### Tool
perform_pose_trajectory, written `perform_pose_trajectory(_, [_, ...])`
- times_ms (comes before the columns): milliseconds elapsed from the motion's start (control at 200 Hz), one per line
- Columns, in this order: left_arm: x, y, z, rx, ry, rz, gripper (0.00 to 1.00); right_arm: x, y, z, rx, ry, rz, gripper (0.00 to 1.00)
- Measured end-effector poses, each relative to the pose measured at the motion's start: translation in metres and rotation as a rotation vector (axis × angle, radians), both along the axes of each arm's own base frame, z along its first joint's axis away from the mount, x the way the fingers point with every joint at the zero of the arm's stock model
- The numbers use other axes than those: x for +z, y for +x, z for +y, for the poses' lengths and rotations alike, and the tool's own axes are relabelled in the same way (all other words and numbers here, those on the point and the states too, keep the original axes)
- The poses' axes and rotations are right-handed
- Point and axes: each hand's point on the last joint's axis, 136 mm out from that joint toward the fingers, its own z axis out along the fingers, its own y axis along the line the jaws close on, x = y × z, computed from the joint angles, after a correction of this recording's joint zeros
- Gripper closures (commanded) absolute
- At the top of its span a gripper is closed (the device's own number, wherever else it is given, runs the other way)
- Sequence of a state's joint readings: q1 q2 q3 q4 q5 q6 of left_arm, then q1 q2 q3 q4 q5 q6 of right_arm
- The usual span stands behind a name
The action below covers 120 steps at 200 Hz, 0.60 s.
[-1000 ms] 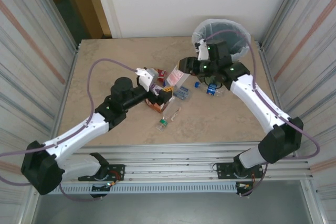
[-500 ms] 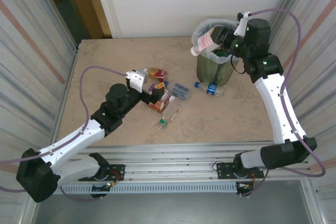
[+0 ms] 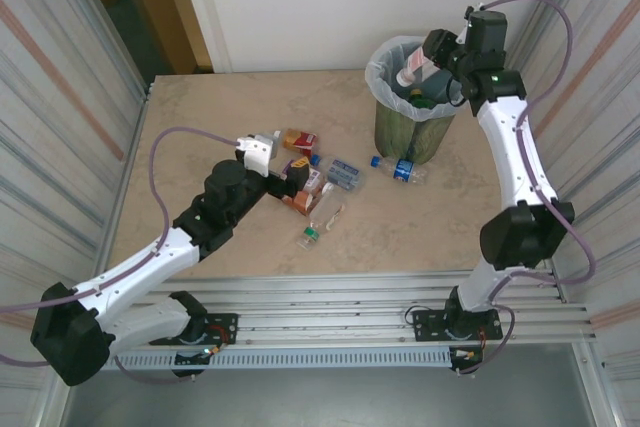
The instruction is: Put the plastic bottles in the bin
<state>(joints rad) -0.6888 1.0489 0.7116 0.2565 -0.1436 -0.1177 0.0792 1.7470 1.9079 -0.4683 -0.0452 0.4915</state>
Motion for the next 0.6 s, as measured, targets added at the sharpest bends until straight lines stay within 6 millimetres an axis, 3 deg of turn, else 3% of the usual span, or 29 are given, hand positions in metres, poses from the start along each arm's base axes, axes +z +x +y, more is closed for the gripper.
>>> perform_pose_trajectory(180, [-0.001, 0.001, 0.001, 0.009, 0.003, 0.005, 0.01, -0.017, 0.018, 0.003, 0.013, 0.003, 0.039, 0.77])
perform_pose_trajectory(351, [-0.007, 0.002, 0.005, 0.028, 0.009, 0.028, 0.01, -0.049, 0.028, 0.009, 0.036, 0.01, 0.114, 0.69])
perform_pose_trajectory(446, [-0.01, 0.002, 0.008, 0.042, 0.013, 0.04, 0.01, -0.067, 0.032, 0.012, 0.049, 0.015, 0.155, 0.6])
perform_pose_trajectory(601, [-0.015, 0.004, 0.012, 0.062, 0.009, 0.063, 0.01, -0.09, 0.038, 0.013, 0.053, 0.017, 0.218, 0.33])
